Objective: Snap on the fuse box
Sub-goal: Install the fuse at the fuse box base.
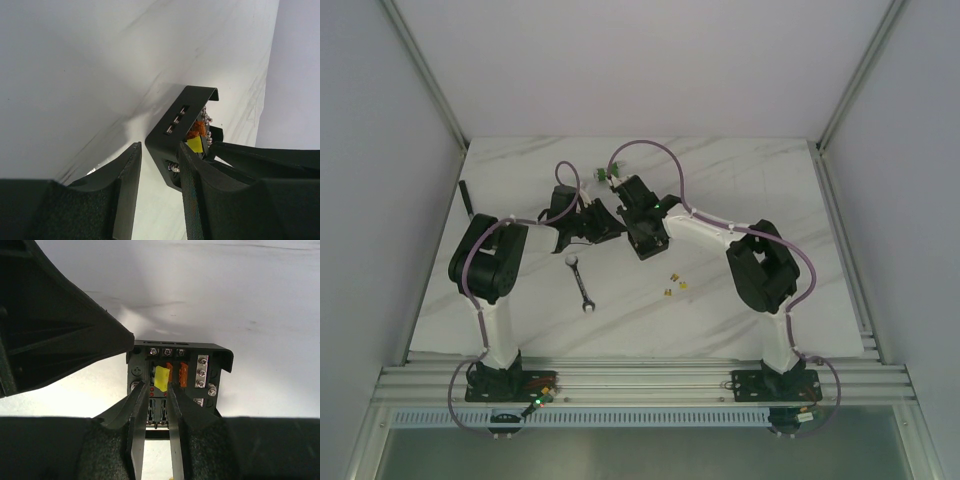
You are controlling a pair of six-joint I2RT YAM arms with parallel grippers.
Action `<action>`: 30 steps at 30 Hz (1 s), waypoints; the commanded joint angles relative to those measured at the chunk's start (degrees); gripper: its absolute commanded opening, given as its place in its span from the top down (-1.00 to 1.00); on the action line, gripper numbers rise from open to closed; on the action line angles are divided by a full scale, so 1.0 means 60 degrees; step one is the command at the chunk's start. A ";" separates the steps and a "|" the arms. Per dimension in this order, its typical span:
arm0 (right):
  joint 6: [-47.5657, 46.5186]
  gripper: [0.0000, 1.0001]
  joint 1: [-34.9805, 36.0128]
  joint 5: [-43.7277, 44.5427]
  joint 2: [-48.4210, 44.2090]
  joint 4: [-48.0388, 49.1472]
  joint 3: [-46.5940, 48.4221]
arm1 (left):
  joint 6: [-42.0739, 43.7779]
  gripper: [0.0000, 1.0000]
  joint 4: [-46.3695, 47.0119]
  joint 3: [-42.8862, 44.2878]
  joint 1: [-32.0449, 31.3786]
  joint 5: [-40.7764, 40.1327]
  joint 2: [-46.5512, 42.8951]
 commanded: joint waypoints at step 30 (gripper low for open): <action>-0.0041 0.49 0.0057 -0.0218 0.0245 0.0126 0.0292 | -0.0057 0.11 0.0130 0.0298 -0.0079 0.0315 0.0197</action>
